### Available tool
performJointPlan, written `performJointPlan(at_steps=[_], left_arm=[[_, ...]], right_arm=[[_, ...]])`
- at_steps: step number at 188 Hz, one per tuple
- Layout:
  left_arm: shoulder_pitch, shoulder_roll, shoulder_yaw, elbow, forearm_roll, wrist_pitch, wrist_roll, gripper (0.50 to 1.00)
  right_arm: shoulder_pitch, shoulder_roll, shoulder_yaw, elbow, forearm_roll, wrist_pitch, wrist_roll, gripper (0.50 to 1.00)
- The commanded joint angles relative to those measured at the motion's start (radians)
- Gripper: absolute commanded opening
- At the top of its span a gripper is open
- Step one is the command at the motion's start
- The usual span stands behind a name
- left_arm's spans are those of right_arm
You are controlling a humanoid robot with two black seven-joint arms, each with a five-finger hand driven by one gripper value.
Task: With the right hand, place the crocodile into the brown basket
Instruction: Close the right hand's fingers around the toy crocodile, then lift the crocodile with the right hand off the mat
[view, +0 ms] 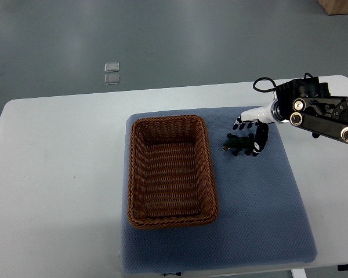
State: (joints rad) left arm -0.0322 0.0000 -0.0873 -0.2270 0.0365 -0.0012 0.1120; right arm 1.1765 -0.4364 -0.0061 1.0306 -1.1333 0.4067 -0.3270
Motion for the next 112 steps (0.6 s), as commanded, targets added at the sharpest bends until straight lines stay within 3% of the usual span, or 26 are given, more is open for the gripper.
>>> performJointPlan(at_steps=[1, 34, 68, 77, 97, 112], left_arm=[[0.0, 0.0, 0.0, 0.0, -0.001, 0.0, 0.0, 1.0], [0.0, 0.0, 0.0, 0.0, 0.0, 0.0, 0.0, 1.0], [0.002, 0.0, 0.0, 0.0, -0.001, 0.001, 0.0, 1.0], [0.002, 0.0, 0.0, 0.0, -0.001, 0.0, 0.0, 1.0], [0.002, 0.0, 0.0, 0.0, -0.001, 0.001, 0.0, 1.0], [0.002, 0.0, 0.0, 0.0, 0.0, 0.0, 0.0, 1.0]], right_arm=[[-0.012, 0.018, 0.0, -0.007, -0.005, -0.011, 0.0, 0.903], [-0.026, 0.022, 0.0, -0.012, -0.019, -0.029, 0.002, 0.862], [-0.029, 0.022, 0.0, -0.018, -0.037, -0.032, 0.016, 0.787], [-0.034, 0.022, 0.0, -0.018, -0.042, -0.035, 0.016, 0.746], [-0.038, 0.024, 0.0, -0.021, -0.043, -0.039, 0.019, 0.715], [-0.044, 0.028, -0.002, -0.023, -0.045, -0.04, 0.022, 0.635]])
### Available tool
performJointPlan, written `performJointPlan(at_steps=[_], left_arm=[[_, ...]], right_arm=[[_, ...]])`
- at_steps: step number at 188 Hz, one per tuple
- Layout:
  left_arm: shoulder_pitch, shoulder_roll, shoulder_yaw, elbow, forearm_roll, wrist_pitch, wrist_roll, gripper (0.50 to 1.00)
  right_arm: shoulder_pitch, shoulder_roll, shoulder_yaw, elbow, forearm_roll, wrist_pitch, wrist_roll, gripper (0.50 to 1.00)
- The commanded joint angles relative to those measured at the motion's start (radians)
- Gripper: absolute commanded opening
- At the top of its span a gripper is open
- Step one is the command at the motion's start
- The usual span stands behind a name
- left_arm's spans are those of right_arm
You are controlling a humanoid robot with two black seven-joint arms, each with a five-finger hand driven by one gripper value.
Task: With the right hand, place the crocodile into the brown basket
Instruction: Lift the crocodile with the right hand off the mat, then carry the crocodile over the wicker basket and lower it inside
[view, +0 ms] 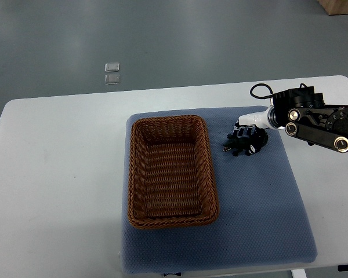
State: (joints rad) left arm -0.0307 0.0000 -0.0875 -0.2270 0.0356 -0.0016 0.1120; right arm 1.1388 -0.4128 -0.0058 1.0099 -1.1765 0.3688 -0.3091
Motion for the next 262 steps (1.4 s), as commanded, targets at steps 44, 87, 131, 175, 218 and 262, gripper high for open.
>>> performJointPlan(at_steps=[44, 87, 131, 175, 218, 262], left_arm=[[0.0, 0.0, 0.0, 0.0, 0.0, 0.0, 0.0, 1.0], [0.0, 0.0, 0.0, 0.0, 0.0, 0.0, 0.0, 1.0], [0.0, 0.0, 0.0, 0.0, 0.001, 0.0, 0.0, 1.0], [0.0, 0.0, 0.0, 0.0, 0.001, 0.0, 0.0, 1.0], [0.0, 0.0, 0.0, -0.006, 0.0, 0.002, 0.0, 1.0], [0.0, 0.0, 0.002, -0.003, 0.001, 0.0, 0.0, 1.0]], right_arm=[[-0.004, 0.005, 0.0, -0.005, -0.025, -0.004, 0.011, 0.507], [0.015, -0.007, 0.004, -0.002, -0.025, 0.005, 0.013, 0.5], [0.087, -0.044, 0.004, 0.01, -0.018, 0.039, 0.019, 0.5], [0.164, -0.107, 0.012, 0.068, -0.009, 0.075, 0.024, 0.5], [0.269, -0.139, 0.015, 0.136, -0.002, 0.102, 0.025, 0.5], [0.322, -0.05, 0.015, 0.156, 0.08, 0.099, 0.028, 0.5]])
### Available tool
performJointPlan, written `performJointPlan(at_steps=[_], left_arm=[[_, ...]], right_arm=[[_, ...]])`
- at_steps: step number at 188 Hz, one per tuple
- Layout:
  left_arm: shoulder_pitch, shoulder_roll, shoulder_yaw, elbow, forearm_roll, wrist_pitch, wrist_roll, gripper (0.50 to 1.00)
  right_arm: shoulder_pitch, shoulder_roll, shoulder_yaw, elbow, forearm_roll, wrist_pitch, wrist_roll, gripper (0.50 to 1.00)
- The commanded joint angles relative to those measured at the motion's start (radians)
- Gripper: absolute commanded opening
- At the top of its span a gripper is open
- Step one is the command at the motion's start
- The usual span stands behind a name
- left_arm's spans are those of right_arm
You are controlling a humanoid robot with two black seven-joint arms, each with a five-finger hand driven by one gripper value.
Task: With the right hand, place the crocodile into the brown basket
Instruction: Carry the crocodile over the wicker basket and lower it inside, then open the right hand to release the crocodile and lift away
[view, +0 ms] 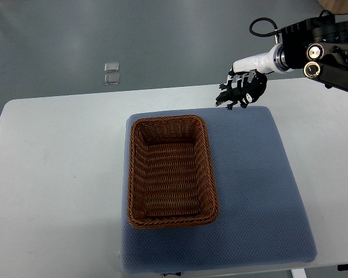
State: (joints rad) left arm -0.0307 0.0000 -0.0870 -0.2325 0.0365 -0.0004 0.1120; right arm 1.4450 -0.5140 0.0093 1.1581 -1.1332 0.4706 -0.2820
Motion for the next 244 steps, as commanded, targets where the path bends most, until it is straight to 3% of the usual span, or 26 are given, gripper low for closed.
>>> performJointPlan(at_steps=[1, 81, 162, 188, 207, 244], left_arm=[[0.0, 0.0, 0.001, 0.002, 0.0, -0.001, 0.0, 1.0], [0.0, 0.0, -0.004, 0.007, -0.001, -0.01, 0.003, 1.0], [0.0, 0.0, -0.007, 0.007, -0.001, -0.013, 0.003, 1.0], [0.0, 0.0, -0.007, 0.007, -0.001, -0.013, 0.003, 1.0], [0.0, 0.0, -0.007, 0.007, -0.001, -0.013, 0.003, 1.0], [0.0, 0.0, -0.007, 0.007, -0.001, -0.013, 0.003, 1.0]], right_arm=[[0.017, 0.057, 0.0, 0.009, 0.039, -0.003, 0.001, 0.5], [-0.026, 0.33, -0.014, -0.04, 0.087, -0.072, 0.007, 0.5], [-0.115, 0.436, -0.017, -0.103, 0.075, -0.092, 0.009, 0.539], [-0.135, 0.445, -0.017, -0.123, 0.073, -0.092, 0.009, 0.621], [-0.149, 0.445, -0.02, -0.129, 0.072, -0.092, 0.009, 0.739], [-0.158, 0.442, -0.035, -0.141, 0.07, -0.09, 0.009, 0.831]])
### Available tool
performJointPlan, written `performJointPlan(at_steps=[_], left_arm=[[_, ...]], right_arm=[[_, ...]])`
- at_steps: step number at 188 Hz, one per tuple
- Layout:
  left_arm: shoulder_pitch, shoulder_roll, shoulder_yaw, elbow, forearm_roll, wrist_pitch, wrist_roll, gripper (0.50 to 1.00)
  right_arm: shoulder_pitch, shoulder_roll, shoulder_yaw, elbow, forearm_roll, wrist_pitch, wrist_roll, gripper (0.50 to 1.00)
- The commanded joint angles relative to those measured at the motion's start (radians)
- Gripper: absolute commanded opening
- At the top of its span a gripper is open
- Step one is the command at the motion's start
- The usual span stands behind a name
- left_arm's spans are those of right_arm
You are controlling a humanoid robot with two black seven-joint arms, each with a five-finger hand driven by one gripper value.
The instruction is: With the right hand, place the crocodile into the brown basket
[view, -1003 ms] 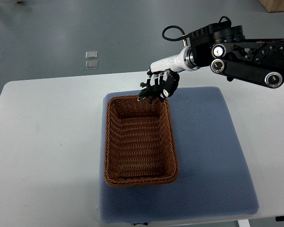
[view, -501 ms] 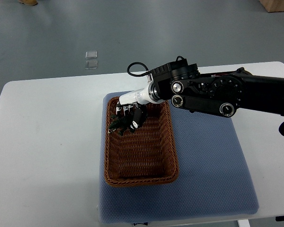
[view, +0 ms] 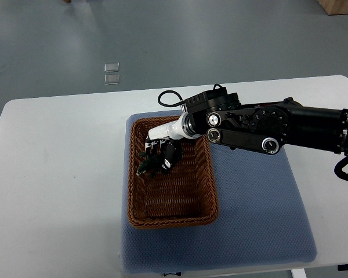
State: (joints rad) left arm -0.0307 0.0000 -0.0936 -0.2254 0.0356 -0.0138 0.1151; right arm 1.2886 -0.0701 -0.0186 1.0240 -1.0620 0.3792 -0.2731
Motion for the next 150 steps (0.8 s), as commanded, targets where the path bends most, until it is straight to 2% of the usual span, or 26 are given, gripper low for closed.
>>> performJointPlan(at_steps=[1, 19, 58, 101, 128, 150], left_arm=[[0.0, 0.0, 0.0, 0.0, 0.0, 0.0, 0.0, 1.0], [0.0, 0.0, 0.0, 0.001, 0.0, 0.0, 0.0, 1.0], [0.0, 0.0, 0.0, 0.0, 0.0, 0.0, 0.0, 1.0], [0.0, 0.0, 0.0, 0.0, 0.0, 0.0, 0.0, 1.0], [0.0, 0.0, 0.002, -0.002, 0.0, 0.002, 0.0, 1.0], [0.0, 0.0, 0.005, -0.002, 0.001, 0.005, 0.0, 1.0]], right_arm=[[-0.002, -0.002, -0.007, -0.007, -0.001, 0.001, 0.0, 0.832], [0.0, -0.011, -0.004, -0.01, 0.001, 0.006, 0.0, 0.893], [0.038, -0.057, 0.028, -0.005, 0.019, 0.012, 0.0, 0.905], [0.046, -0.165, 0.218, 0.002, 0.048, 0.012, 0.014, 0.905], [-0.046, -0.244, 0.39, 0.002, 0.117, 0.006, 0.035, 0.905], [-0.182, -0.249, 0.609, -0.009, 0.194, -0.002, 0.049, 0.905]])
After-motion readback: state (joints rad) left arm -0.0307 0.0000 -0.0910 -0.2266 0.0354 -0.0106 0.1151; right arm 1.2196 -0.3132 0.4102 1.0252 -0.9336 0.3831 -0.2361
